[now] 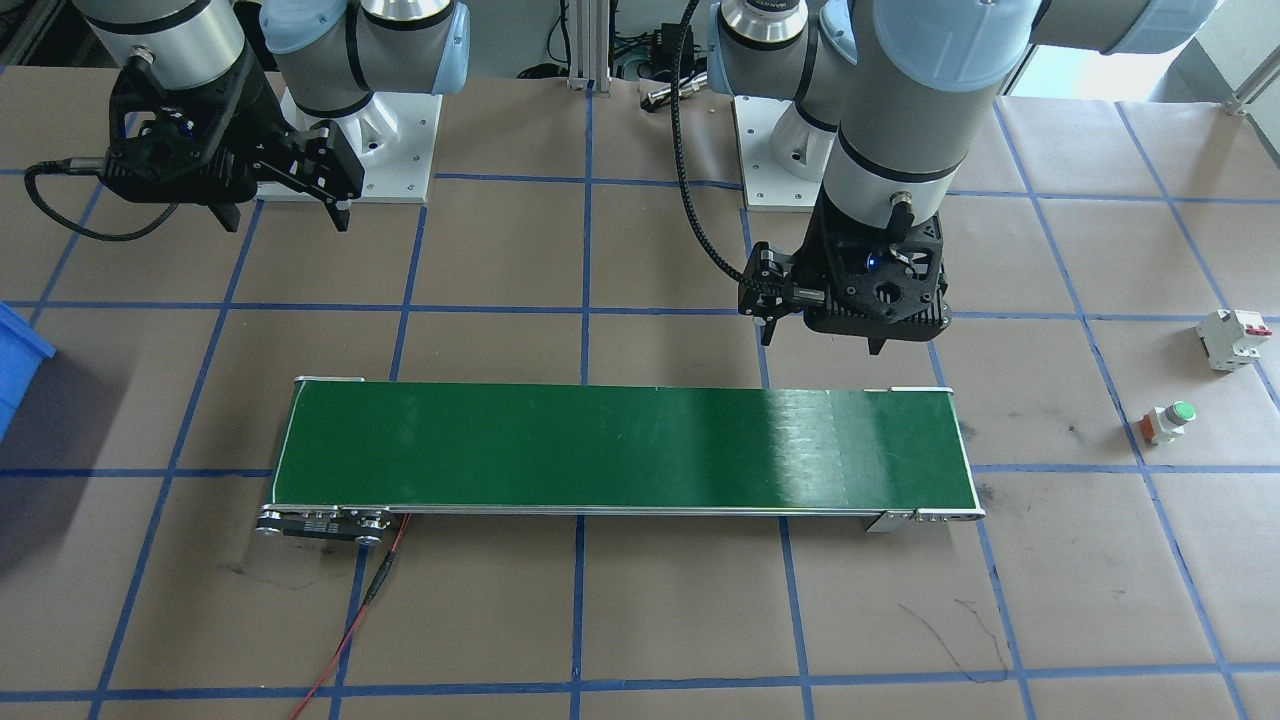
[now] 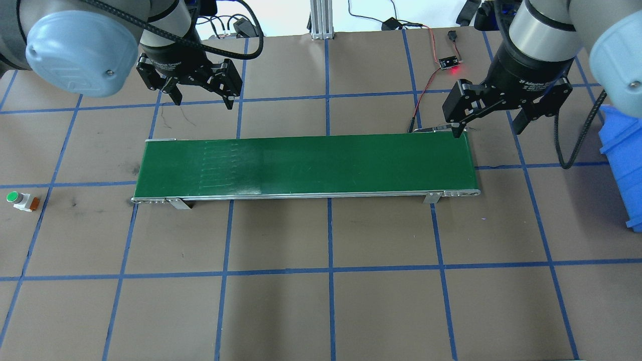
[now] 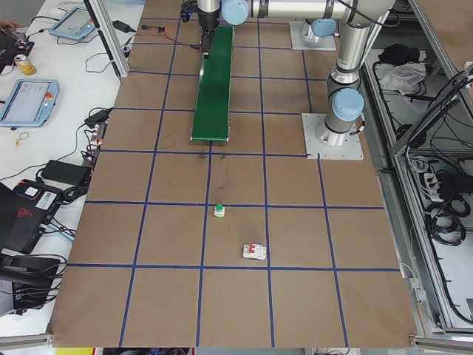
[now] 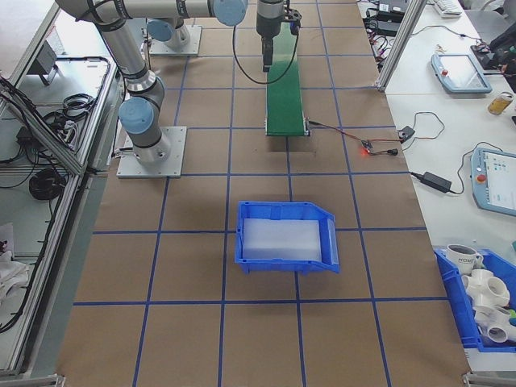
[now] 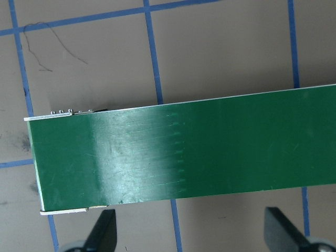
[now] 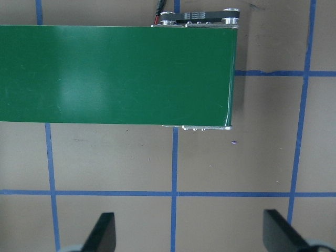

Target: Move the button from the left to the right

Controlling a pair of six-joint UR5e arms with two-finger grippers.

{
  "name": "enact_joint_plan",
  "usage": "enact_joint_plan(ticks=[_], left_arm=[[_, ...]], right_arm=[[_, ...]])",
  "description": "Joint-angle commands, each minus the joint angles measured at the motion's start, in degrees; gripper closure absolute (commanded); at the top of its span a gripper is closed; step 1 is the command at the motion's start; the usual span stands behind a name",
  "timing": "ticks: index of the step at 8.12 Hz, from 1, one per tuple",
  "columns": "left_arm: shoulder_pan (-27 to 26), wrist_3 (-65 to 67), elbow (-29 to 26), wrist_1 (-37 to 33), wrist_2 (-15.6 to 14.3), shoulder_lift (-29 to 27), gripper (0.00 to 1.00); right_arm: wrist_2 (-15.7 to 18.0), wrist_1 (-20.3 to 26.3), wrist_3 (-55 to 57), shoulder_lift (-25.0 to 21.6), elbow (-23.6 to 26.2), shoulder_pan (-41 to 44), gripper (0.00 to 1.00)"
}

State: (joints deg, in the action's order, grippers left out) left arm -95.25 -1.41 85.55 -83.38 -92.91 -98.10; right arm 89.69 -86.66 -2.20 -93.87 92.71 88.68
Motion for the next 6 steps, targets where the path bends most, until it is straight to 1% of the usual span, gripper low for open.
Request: enact_joint_plan(ticks=[1,3,4,6], left_arm=[[0.07,-0.08,0.05,0.24,0.01,0.18,0.00],[0.50,-0.44,0.23,0.24,-0.07,0.18,0.00],[2.68,-0.35,0.23,0.15,-0.07,0.10,0.00],[10.23,-0.95,0.40,-0.02,0.19,-1.13,0.00]], right_arm=[[-0.04,0.00,0.00,0.00,0.02,0.00,0.00],[-0.04,0.00,0.00,0.00,0.02,0.00,0.00],[-0.04,0.00,0.00,0.00,0.02,0.00,0.00],[-0.04,0.00,0.00,0.00,0.02,0.00,0.00]])
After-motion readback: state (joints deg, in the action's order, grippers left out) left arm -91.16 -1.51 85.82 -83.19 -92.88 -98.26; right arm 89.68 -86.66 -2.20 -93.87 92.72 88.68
